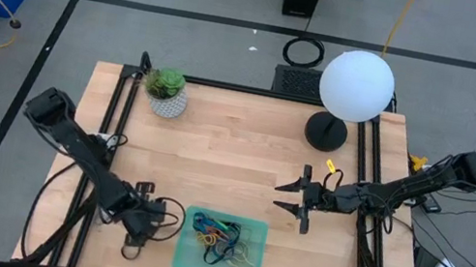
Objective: Pick and place rubber bands into bin
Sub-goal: Put the large black rubberband into the green bin
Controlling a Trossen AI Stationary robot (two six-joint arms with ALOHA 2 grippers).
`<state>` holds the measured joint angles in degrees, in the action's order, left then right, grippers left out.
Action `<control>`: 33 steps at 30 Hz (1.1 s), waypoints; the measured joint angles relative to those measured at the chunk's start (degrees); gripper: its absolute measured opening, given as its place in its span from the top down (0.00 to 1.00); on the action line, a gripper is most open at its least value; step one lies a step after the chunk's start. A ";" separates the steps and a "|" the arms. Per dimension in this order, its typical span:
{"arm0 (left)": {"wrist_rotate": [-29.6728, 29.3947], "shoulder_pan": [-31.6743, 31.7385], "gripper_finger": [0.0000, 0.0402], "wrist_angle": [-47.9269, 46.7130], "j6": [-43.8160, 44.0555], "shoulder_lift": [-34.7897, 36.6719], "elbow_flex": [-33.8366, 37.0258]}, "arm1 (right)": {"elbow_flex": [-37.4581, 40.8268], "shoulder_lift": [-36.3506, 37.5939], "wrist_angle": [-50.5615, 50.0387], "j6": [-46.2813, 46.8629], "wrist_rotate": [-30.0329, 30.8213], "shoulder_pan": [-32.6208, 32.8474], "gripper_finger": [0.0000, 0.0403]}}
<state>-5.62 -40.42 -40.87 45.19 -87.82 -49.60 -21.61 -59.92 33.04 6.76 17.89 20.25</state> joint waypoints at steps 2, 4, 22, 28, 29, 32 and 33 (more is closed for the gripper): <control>-1.36 -0.04 0.99 -0.18 -1.51 1.75 -1.35 | 0.00 0.00 0.11 0.00 0.00 0.00 0.56; -4.09 0.00 0.98 0.18 -2.70 3.70 -2.90 | 0.00 0.00 0.11 0.00 0.00 -0.01 0.56; -18.61 4.41 0.96 23.41 -24.21 14.21 -16.42 | 0.00 0.00 0.14 0.00 0.00 -0.02 0.57; -11.28 8.42 0.98 22.64 -29.81 11.41 -20.40 | 0.00 0.00 0.13 -0.01 0.00 -0.02 0.56; -10.44 9.08 0.98 22.34 -30.12 10.72 -21.07 | 0.00 0.00 0.14 -0.05 0.00 0.00 0.56; -7.83 10.86 0.98 20.65 -30.48 8.41 -22.86 | 0.00 0.00 0.13 -0.42 0.00 -0.01 0.57; -6.93 11.35 0.99 19.19 -30.48 7.42 -23.56 | 0.00 0.00 0.13 -0.43 0.00 0.00 0.57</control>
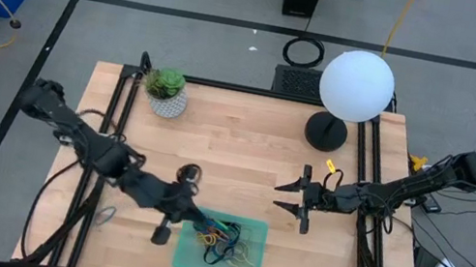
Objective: Pick and place rubber bands into bin
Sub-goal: Put the large black rubberband into the green bin
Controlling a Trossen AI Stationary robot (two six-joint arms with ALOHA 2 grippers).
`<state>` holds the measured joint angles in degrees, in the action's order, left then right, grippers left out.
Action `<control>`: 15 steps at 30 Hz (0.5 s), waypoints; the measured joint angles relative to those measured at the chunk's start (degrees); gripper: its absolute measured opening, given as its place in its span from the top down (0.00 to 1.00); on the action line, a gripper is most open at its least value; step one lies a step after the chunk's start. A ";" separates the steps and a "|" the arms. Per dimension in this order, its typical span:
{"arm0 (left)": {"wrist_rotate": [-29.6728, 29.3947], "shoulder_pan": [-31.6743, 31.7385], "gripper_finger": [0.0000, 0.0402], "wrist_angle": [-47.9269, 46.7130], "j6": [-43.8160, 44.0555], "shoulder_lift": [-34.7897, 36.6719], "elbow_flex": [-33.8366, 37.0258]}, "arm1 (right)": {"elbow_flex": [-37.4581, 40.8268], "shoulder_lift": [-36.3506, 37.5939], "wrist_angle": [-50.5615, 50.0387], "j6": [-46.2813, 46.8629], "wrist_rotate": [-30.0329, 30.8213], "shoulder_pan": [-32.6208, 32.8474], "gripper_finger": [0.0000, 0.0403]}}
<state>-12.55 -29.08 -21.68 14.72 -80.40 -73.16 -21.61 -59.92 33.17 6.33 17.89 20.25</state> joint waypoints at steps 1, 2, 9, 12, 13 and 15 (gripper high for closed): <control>0.57 0.37 0.99 -1.17 0.05 -1.14 -0.87 | 0.00 0.00 0.00 0.01 0.00 -0.01 0.57; 0.85 0.74 0.99 -2.30 0.10 -2.41 -1.94 | 0.00 0.00 0.00 -0.03 0.00 -0.02 0.57; 3.73 1.44 0.99 -14.84 0.92 -12.72 -11.29 | 0.00 0.00 0.00 -0.17 0.00 -0.02 0.56; 3.77 1.60 0.98 -17.90 1.67 -17.40 -15.15 | 0.00 0.00 0.00 -0.20 0.00 -0.02 0.57; 3.78 1.64 0.98 -18.78 1.59 -18.86 -16.15 | 0.00 0.00 -0.02 -0.20 0.00 -0.02 0.57; 4.62 1.88 0.99 -20.12 1.51 -21.63 -17.64 | 0.00 0.00 -0.05 -0.20 0.00 -0.02 0.57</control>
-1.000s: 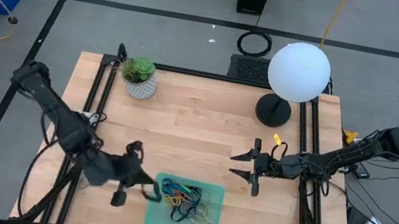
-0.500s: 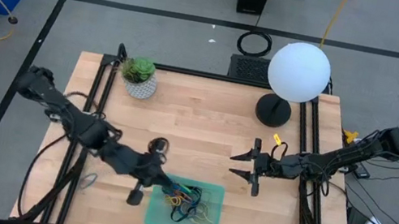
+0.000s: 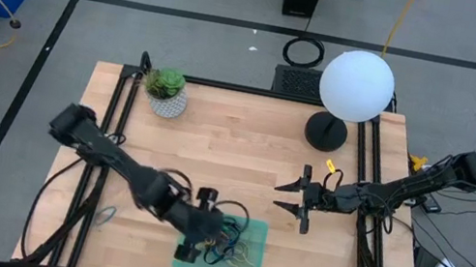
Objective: Pick and place rubber bands into bin
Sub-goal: Put the large black rubberband into the green bin
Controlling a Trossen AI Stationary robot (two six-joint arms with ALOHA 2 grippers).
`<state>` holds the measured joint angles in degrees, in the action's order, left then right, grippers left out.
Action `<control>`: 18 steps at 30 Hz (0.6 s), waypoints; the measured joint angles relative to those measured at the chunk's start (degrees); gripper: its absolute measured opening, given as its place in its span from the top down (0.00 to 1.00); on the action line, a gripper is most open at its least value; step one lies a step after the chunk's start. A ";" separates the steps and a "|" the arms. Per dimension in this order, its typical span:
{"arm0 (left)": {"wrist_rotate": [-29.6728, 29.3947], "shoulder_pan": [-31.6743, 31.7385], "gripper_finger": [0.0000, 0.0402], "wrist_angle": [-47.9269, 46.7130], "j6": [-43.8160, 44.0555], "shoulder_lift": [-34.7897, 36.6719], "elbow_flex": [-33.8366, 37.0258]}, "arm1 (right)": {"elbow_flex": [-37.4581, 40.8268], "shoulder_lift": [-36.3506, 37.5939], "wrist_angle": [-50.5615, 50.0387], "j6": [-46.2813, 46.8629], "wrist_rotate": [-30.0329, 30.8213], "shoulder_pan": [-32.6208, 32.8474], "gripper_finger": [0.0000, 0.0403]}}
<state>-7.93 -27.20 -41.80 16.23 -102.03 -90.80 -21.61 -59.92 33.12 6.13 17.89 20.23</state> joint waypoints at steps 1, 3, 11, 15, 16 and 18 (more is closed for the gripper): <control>0.53 0.23 0.99 -0.50 0.00 -1.37 -0.40 | 0.00 0.00 0.01 0.00 0.00 0.00 0.57; 0.88 0.58 0.98 -0.58 0.39 -3.94 -0.59 | 0.00 0.00 0.00 0.00 0.00 0.00 0.57; 3.08 2.61 0.99 -1.06 0.51 -12.92 -0.66 | 0.00 0.00 -0.12 0.00 0.00 0.00 0.56; 3.83 3.06 0.97 -0.94 0.79 -15.54 -0.66 | 0.00 0.00 -0.19 0.00 0.00 0.00 0.57; 3.68 3.06 0.96 -0.92 0.79 -16.06 -0.66 | 0.00 0.00 -0.19 0.00 0.00 0.01 0.57; 3.39 3.16 0.95 -0.95 0.76 -16.71 -0.66 | 0.00 0.00 -0.31 0.00 0.00 0.01 0.57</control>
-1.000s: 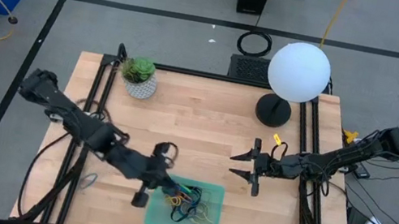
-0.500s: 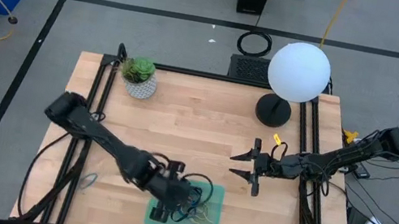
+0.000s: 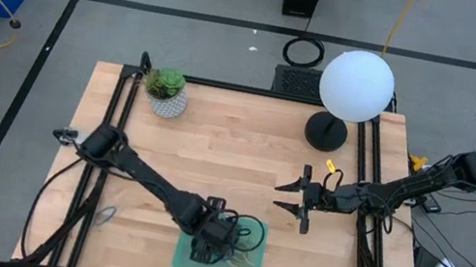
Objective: Pick and place rubber bands into bin
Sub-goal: Put the large black rubberband into the green bin, then put the small blue rubberband into the green bin
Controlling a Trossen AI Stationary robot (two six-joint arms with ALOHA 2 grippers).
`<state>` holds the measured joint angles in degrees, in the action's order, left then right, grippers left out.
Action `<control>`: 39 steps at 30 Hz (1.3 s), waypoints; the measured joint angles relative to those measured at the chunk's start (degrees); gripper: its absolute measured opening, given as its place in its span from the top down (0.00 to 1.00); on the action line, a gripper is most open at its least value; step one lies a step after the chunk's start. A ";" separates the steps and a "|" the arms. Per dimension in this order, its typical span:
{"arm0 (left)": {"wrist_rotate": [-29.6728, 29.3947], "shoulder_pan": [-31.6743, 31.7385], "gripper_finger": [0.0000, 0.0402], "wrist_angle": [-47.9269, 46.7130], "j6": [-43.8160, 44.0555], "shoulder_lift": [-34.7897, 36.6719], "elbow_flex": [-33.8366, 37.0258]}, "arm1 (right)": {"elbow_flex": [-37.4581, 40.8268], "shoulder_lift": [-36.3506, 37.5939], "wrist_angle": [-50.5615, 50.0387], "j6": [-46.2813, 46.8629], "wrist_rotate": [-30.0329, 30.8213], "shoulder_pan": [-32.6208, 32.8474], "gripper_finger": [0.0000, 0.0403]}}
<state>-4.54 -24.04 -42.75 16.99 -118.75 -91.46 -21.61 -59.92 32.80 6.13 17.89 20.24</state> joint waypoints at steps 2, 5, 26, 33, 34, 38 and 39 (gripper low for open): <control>-0.20 0.21 0.97 0.03 -0.02 -0.19 0.00 | 0.00 0.00 -0.03 0.00 0.00 -0.01 0.56; -0.22 0.40 0.98 0.18 -0.10 -0.19 0.00 | 0.00 0.00 -0.03 0.00 0.00 -0.01 0.56; 0.50 0.33 0.90 0.09 1.26 -0.17 0.00 | 0.00 0.00 -0.05 0.00 0.00 0.01 0.57; 5.01 0.27 0.84 0.07 1.56 -0.17 0.00 | 0.00 0.00 -0.05 0.00 0.00 0.01 0.57; 5.03 0.23 0.81 0.07 1.49 -0.17 0.00 | 0.00 0.00 -0.05 0.00 0.00 0.00 0.56; 4.53 0.23 0.67 -0.02 1.47 -0.17 0.00 | 0.00 0.00 -0.06 0.00 0.00 -0.01 0.57; 4.50 0.23 0.64 -0.12 1.22 -0.17 0.00 | 0.00 0.00 -0.06 0.00 0.00 0.01 0.57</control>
<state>-0.04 -23.81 -42.87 18.21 -118.91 -91.46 -21.61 -59.92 32.74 6.13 17.89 20.24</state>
